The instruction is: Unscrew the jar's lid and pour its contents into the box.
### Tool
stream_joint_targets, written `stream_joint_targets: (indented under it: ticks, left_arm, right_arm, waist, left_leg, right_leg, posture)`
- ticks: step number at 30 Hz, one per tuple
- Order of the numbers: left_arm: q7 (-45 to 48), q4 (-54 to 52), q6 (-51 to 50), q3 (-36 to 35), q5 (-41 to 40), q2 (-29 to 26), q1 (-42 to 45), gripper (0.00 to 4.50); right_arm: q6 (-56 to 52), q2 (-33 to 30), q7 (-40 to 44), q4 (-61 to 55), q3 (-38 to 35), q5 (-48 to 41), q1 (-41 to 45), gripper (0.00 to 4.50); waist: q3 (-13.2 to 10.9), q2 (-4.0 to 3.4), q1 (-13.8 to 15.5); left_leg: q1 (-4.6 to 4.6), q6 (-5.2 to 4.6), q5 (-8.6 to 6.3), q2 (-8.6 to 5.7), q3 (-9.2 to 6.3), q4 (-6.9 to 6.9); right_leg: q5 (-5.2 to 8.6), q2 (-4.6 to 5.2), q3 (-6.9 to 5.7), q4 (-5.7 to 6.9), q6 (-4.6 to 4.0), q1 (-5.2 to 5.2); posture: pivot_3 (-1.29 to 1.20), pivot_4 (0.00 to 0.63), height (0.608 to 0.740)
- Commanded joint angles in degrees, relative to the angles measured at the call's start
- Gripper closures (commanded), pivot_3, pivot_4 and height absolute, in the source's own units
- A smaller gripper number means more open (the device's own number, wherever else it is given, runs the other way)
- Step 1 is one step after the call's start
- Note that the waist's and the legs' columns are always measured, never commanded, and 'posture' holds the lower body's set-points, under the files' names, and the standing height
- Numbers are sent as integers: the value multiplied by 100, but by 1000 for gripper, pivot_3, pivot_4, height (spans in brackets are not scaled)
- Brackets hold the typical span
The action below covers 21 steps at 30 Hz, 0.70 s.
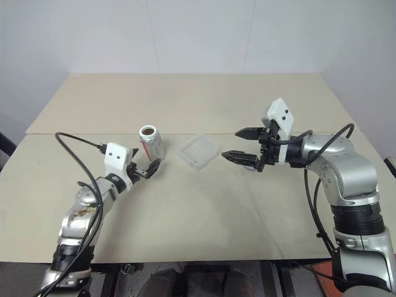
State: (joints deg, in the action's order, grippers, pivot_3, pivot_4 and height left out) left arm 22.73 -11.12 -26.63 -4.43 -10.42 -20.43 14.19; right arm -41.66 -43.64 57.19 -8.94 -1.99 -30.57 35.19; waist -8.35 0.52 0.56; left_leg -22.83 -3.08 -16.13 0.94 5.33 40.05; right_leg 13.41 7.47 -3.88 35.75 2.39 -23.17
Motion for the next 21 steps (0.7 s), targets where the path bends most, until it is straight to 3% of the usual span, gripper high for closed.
stream_joint_targets:
  ticks: [1, 7, 13, 21]
  left_arm:
    - [523, -1037, -334, -357, -479, -548, -256, 22]
    - [2455, -1250, -321, -1263, -1719, -2083, -365, 22]
    - [4100, -659, 82, -1661, -2354, -3096, -176, 22]
    - [4452, -321, 374, -1520, -2375, -3315, 135, 22]
  right_arm:
    - [29, -147, -12, -283, -244, -96, -84, 0]
    - [193, -367, 174, -455, -475, -154, -454, 0]
    - [380, -547, 376, -539, -637, -150, -633, 0]
    - [456, -660, 495, -569, -708, -183, -627, 0]
  waist:
    - [0, 0, 3]
    - [1, -2, 9]
    - [1, -3, 0]
    - [1, -3, -2]
  left_leg:
    - [0, 0, 0, 1, 0, -1]
    - [1, -3, -3, 2, -3, -3]
    - [6, -3, -3, 0, 3, -10]
    - [8, -3, -3, -2, 7, -13]
  right_leg:
    - [0, 1, 1, 0, 0, -1]
    - [2, 2, 3, -2, -4, 0]
    - [4, 1, 4, -4, -5, -1]
    - [4, 0, 5, -6, -5, 0]
  posture:
    - [0, 150, 740]
    - [0, 150, 740]
    - [0, 150, 740]
    - [0, 150, 740]
